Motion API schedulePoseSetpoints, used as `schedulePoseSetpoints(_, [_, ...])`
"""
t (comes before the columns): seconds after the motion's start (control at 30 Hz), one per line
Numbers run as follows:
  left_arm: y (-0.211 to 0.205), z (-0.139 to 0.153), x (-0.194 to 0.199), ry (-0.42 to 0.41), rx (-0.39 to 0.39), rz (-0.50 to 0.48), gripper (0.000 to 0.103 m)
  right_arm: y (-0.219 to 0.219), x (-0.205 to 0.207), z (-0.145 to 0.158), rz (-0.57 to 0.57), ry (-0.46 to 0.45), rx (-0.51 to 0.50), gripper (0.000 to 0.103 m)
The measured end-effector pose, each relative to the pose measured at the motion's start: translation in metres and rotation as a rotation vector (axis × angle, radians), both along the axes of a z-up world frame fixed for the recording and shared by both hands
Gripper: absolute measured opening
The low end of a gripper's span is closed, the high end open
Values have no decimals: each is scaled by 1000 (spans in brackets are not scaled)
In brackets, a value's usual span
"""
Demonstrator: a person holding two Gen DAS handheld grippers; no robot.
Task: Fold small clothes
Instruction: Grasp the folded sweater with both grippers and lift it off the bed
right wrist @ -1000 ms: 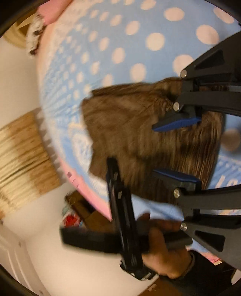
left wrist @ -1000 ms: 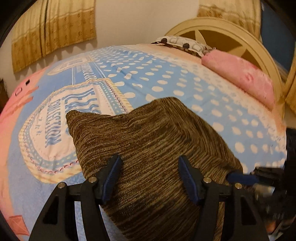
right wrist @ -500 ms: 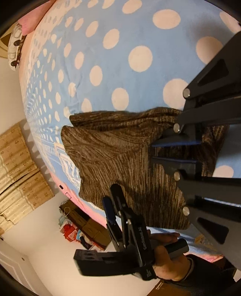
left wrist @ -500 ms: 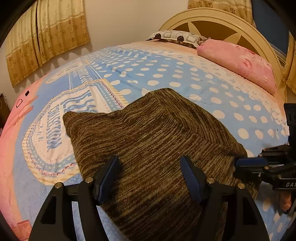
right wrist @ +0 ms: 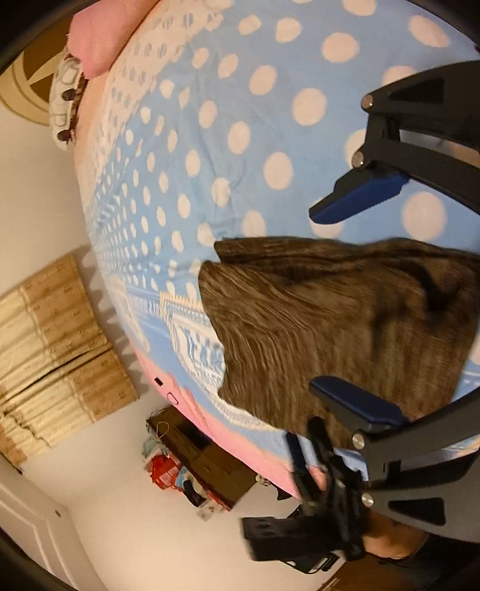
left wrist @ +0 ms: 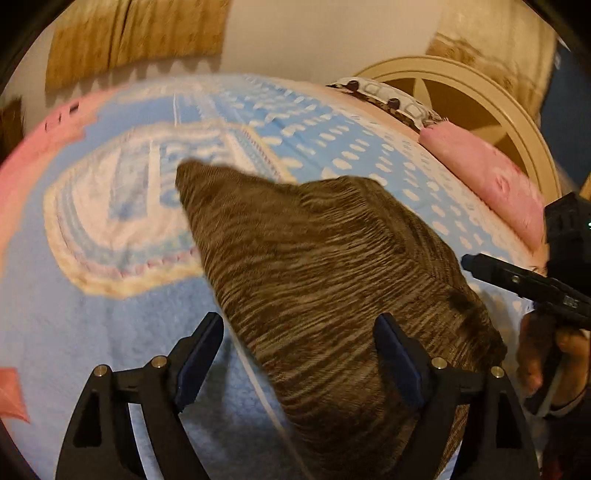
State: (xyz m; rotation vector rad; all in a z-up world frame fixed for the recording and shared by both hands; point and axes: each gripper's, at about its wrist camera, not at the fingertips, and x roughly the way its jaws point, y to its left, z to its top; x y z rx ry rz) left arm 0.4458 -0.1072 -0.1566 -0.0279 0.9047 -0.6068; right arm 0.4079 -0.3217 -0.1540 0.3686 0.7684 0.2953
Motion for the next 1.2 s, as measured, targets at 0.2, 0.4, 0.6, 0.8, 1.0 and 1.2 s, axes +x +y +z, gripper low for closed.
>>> schedulePoseSetpoints(0.2, [4, -18, 10, 65, -121, 0, 84, 1, 34, -20, 25, 71, 28, 87])
schedulePoseSetpoints(0.4, [-15, -17, 9, 48, -122, -61, 69, 8, 46, -36, 60, 110, 23, 51])
schedulePoseSetpoints(0.6, [8, -5, -3, 41, -178, -5, 26, 22, 40, -28, 110, 105, 42, 26])
schedulePoseSetpoints(0.8, [57, 35, -45, -49, -202, 42, 25, 39, 19, -5, 148, 42, 107, 24])
schedulePoseSetpoints(1.0, [129, 62, -81, -108, -205, 137, 25, 93, 2, 29, 256, -36, 168, 24])
schedulePoseSetpoints(1.2, [206, 64, -118, -106, -131, 285, 25, 177, -5, 39, 405, -42, 221, 24])
